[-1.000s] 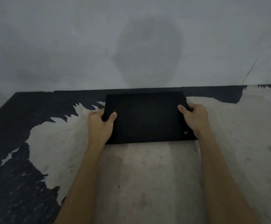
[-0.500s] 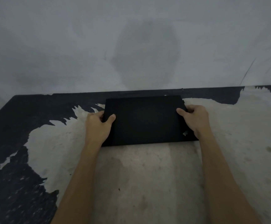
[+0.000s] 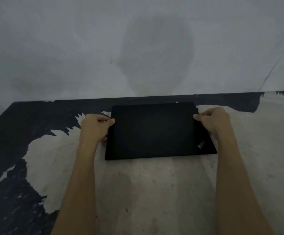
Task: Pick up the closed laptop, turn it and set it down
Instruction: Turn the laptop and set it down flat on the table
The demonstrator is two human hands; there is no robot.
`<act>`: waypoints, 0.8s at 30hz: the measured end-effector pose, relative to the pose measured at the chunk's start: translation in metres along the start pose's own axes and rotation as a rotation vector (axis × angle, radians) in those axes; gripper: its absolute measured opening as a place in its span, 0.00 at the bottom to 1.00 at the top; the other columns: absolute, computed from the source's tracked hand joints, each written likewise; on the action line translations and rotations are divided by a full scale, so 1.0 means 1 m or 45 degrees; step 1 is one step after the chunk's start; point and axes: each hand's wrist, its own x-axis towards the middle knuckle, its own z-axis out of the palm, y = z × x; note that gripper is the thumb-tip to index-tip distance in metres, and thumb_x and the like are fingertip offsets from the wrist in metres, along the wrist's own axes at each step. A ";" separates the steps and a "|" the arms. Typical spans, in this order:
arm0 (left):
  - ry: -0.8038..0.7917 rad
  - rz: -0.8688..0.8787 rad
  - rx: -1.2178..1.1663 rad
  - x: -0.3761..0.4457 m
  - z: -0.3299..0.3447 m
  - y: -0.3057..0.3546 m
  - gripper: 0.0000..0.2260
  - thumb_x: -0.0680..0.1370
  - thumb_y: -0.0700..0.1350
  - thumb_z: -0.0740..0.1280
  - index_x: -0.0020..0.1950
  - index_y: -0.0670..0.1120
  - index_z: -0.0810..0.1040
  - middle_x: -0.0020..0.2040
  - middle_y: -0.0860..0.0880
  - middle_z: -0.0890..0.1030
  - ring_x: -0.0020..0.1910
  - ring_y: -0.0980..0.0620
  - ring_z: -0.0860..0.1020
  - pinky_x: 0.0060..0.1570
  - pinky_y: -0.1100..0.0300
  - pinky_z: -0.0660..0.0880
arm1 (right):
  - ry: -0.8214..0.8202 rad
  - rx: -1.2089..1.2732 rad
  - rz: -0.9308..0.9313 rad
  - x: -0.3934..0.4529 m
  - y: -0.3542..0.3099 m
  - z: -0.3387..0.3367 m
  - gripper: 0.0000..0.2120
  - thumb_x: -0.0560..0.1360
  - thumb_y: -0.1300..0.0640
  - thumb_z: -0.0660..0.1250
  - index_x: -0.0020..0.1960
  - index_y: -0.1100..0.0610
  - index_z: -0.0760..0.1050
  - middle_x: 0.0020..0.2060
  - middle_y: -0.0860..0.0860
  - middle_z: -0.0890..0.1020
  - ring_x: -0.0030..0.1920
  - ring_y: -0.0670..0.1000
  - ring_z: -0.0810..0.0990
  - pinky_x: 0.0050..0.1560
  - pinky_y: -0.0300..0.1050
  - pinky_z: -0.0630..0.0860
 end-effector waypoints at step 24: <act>0.342 0.196 0.077 0.003 0.009 -0.006 0.14 0.81 0.47 0.70 0.63 0.43 0.84 0.57 0.44 0.87 0.52 0.50 0.82 0.53 0.58 0.74 | 0.164 0.128 -0.123 0.005 0.002 0.024 0.12 0.73 0.59 0.77 0.56 0.61 0.87 0.51 0.57 0.87 0.51 0.52 0.83 0.55 0.41 0.75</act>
